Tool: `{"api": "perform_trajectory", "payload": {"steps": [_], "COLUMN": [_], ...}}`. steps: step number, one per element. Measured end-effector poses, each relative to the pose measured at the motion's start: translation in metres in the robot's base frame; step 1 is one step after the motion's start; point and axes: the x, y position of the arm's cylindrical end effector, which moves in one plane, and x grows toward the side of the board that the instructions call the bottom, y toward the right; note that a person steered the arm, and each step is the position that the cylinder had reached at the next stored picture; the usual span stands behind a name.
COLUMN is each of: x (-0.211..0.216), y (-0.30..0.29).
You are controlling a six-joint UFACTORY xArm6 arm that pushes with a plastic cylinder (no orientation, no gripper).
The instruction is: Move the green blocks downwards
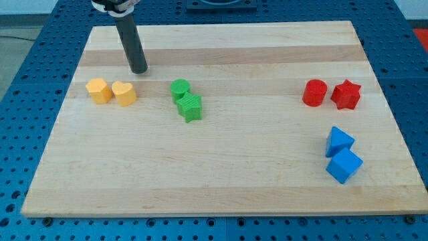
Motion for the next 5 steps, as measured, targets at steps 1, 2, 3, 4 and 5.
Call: {"api": "perform_trajectory", "payload": {"steps": [1, 2, 3, 4, 5], "x": [0.001, 0.005, 0.01, 0.021, 0.061], "y": [-0.004, 0.018, 0.058, 0.056, 0.069]}}
